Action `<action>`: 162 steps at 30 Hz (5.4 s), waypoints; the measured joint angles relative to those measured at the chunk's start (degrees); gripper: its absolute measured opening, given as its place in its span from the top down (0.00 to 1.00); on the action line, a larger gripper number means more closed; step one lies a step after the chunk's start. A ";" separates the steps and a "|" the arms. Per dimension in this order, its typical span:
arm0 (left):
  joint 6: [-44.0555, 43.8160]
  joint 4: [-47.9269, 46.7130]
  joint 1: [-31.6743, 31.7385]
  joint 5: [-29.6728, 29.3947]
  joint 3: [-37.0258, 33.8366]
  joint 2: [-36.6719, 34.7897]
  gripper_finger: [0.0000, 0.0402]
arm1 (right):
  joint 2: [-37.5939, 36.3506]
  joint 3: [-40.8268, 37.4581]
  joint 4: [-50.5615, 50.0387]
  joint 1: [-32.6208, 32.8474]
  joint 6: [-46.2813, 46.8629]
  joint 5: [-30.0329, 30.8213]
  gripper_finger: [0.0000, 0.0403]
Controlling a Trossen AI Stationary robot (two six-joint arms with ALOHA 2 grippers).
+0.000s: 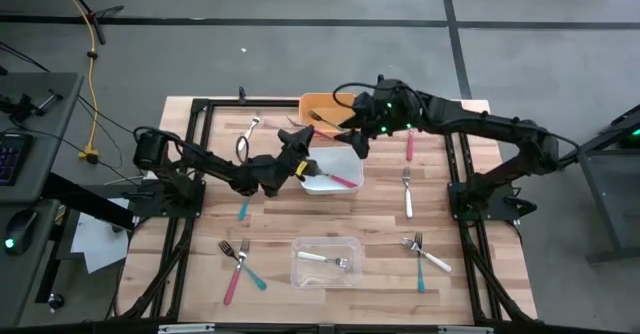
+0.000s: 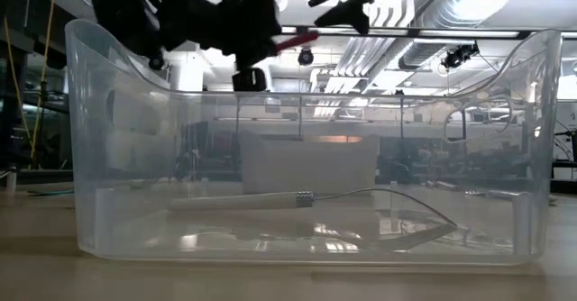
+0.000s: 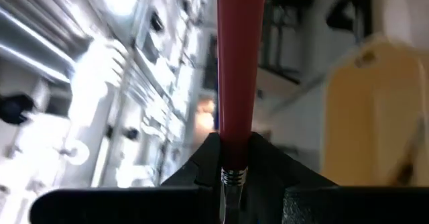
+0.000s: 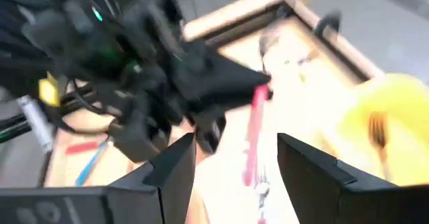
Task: Sort silverware by color (type)
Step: Put the middle left pink fork into the white bin, then put the bottom left blue fork into the yellow bin
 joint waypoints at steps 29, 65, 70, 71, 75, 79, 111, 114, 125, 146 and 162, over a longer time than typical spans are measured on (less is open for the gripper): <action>13.49 13.07 -1.43 5.81 -0.12 3.37 0.89 | 8.12 -0.11 2.56 -3.32 4.23 -10.70 0.96; -35.37 19.42 -7.27 -1.18 -20.65 -10.73 0.77 | 6.00 -7.91 -5.63 5.71 -13.88 23.25 0.96; -40.46 17.78 -8.72 0.10 -23.05 -17.30 0.79 | 6.00 -15.17 -0.55 10.19 -17.75 35.71 0.96; -40.89 17.63 -8.94 0.27 -23.09 -18.08 0.80 | 6.00 -16.04 0.56 11.22 -19.08 38.39 0.96; -40.92 17.16 -9.27 -0.05 -23.93 -20.45 0.81 | 6.11 -17.78 1.21 15.17 -23.07 44.38 0.96; -41.00 15.64 -9.25 -0.46 -24.14 -21.13 0.82 | 6.59 -17.99 1.62 18.18 -24.57 45.78 0.96; -45.39 12.98 -9.21 -1.77 -24.16 -21.09 0.82 | 12.22 -17.90 2.09 19.63 -30.10 46.74 0.62; -45.37 12.80 -9.21 -1.83 -24.16 -21.09 0.82 | 11.31 -17.83 2.48 18.86 -27.70 41.95 0.64; -48.75 11.61 -7.96 -1.57 -24.16 -21.07 0.82 | 11.24 -12.66 -7.64 15.89 -15.23 32.36 0.65; -49.91 8.00 -8.07 -2.03 -24.16 -21.07 0.82 | 9.41 -2.70 -19.70 16.12 -14.87 28.53 0.88; -51.68 2.89 -11.95 1.50 -23.05 -21.09 0.90 | -11.51 -36.23 21.43 16.37 -15.75 21.10 1.00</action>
